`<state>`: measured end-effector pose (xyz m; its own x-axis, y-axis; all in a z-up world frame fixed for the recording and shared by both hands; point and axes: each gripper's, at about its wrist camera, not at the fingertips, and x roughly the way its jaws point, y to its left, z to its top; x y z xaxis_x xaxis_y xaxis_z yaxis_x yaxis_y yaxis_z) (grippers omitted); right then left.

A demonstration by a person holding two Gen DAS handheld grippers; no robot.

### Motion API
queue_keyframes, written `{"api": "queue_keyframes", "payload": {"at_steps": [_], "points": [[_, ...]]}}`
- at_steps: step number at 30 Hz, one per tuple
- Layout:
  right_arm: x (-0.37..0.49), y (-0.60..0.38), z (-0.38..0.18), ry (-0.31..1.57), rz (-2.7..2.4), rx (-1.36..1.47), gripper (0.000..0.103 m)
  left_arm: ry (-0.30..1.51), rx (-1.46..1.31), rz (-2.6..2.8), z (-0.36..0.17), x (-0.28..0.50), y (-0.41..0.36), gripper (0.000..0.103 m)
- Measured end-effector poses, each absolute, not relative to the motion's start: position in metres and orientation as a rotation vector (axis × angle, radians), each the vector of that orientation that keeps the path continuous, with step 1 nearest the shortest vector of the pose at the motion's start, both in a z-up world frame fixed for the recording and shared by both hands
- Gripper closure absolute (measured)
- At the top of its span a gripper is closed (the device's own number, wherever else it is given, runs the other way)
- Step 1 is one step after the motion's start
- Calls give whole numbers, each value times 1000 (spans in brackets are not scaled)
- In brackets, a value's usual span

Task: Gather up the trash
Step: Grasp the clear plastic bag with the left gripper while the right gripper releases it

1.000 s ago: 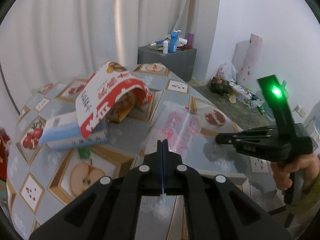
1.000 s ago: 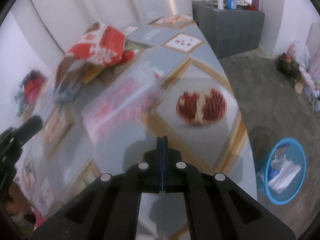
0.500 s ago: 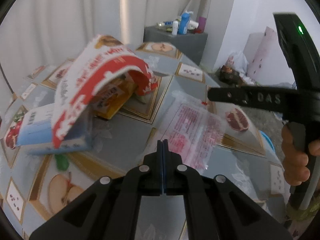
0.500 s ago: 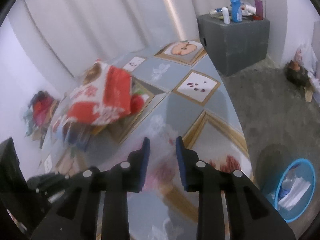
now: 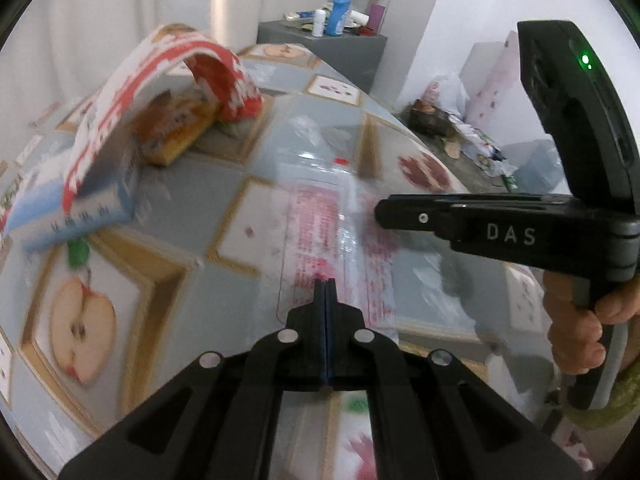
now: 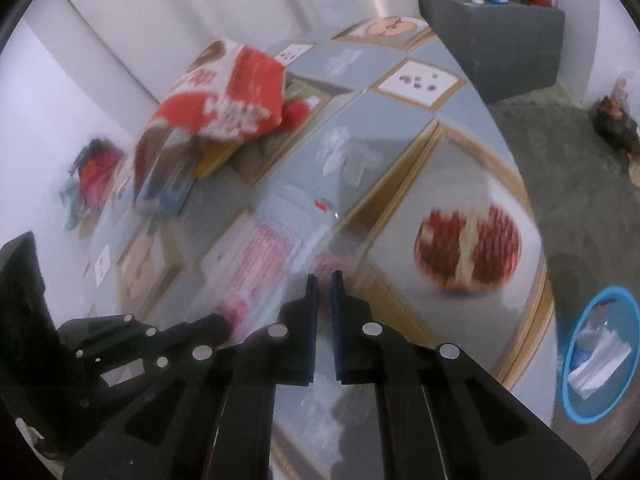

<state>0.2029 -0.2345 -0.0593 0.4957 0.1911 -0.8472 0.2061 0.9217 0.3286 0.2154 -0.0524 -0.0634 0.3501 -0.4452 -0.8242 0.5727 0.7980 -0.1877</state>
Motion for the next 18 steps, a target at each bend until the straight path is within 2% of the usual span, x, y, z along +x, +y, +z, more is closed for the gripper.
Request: {"api": "queue_keyframes", "payload": {"at_steps": [12,18], "points": [[143,-188,-62,1096,90,428,97,1161,-32,-807,-71,143,-19,103],[132,-172,-65,1080,97,424,97,1107,-83,-717,-59,122,16,103]]}}
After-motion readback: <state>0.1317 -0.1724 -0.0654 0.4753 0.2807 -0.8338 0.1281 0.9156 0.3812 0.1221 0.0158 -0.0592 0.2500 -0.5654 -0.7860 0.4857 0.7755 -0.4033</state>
